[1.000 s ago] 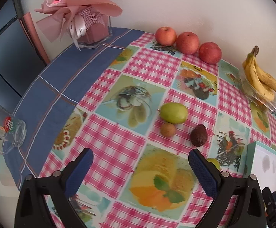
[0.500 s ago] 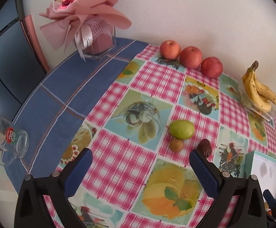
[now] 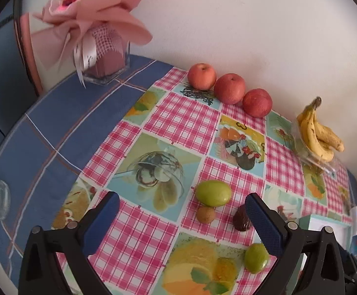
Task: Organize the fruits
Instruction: 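Move both open tools back to the loose fruits beside the tray, then grasp the green pear with the right tool while the left tool grasps the small kiwi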
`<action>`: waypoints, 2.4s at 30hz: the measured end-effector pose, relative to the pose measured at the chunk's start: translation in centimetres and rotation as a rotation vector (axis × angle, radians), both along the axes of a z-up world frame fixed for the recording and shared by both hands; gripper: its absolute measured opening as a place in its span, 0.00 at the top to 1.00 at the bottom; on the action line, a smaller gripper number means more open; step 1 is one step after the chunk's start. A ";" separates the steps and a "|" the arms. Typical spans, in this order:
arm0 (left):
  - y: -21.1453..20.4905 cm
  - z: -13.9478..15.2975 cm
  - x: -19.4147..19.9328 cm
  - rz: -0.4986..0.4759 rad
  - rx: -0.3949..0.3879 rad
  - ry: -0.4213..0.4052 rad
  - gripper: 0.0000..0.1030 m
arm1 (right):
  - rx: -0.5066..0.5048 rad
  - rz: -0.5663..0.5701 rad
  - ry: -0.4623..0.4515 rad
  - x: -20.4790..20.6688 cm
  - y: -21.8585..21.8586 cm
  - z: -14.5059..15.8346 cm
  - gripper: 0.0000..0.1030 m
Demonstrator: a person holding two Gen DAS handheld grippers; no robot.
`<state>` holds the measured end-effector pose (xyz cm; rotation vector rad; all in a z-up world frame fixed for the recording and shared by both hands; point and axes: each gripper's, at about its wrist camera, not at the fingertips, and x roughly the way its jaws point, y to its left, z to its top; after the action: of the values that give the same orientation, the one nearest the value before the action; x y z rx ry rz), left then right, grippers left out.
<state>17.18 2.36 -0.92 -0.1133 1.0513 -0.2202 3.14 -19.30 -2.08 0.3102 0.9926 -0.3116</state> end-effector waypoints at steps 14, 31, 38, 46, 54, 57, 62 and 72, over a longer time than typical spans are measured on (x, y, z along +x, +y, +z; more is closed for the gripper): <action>0.5 -0.3 2.2 0.000 -0.039 -0.001 0.08 | 0.051 0.053 -0.033 3.9 0.5 0.5 0.12; -1.5 -5.7 2.0 -0.066 -0.084 0.189 0.18 | -0.014 0.169 0.149 5.2 4.6 -4.3 0.23; -2.6 -7.2 1.6 -0.102 -0.079 0.240 0.30 | -0.012 0.200 0.228 5.4 5.7 -6.8 0.23; -2.9 -7.8 1.6 -0.101 -0.124 0.269 0.61 | -0.019 0.209 0.263 5.2 5.9 -8.0 0.37; -3.1 -7.7 1.5 -0.112 -0.147 0.284 0.72 | -0.011 0.224 0.258 5.0 6.4 -8.1 0.45; -3.2 -7.5 1.5 -0.111 -0.139 0.285 0.72 | -0.017 0.238 0.247 5.0 6.8 -7.7 0.53; -3.2 -6.1 1.2 -0.117 -0.134 0.263 0.72 | -0.014 0.250 0.236 4.7 7.1 -6.8 0.61; -3.3 -2.6 -0.1 -0.124 -0.123 0.199 0.72 | 0.003 0.227 0.177 3.3 5.6 -4.1 0.61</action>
<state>17.06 -0.95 -3.55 -0.1844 1.2444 -0.3924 6.41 -13.71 -6.17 0.1726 1.1913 -0.1324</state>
